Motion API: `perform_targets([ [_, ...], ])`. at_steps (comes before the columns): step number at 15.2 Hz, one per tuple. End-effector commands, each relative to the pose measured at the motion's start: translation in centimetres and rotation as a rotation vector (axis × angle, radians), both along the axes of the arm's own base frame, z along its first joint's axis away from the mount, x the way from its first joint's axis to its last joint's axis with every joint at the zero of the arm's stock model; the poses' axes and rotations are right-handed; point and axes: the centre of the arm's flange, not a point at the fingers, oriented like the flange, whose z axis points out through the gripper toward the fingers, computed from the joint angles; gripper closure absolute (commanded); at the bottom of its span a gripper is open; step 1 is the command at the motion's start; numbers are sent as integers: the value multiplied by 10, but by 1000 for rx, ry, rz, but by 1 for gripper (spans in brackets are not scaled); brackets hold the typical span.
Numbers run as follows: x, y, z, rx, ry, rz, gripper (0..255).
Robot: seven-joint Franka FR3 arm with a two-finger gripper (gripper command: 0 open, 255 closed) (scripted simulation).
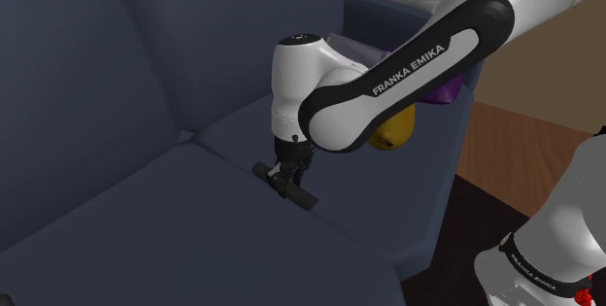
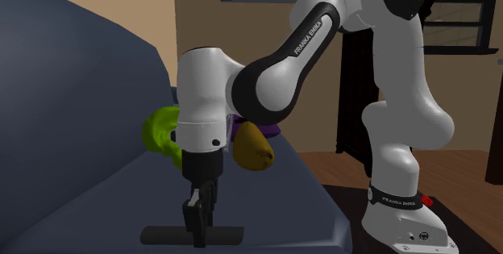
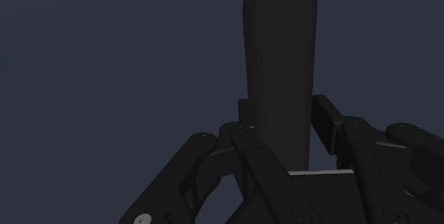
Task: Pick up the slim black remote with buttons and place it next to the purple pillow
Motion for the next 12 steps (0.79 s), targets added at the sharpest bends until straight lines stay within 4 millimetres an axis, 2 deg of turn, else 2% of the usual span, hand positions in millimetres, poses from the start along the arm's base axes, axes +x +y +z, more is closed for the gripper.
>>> perform_targets([
  [1,-1,1,-2,0,2,2,255],
  [12,-1,1,56,0,2,2,255],
])
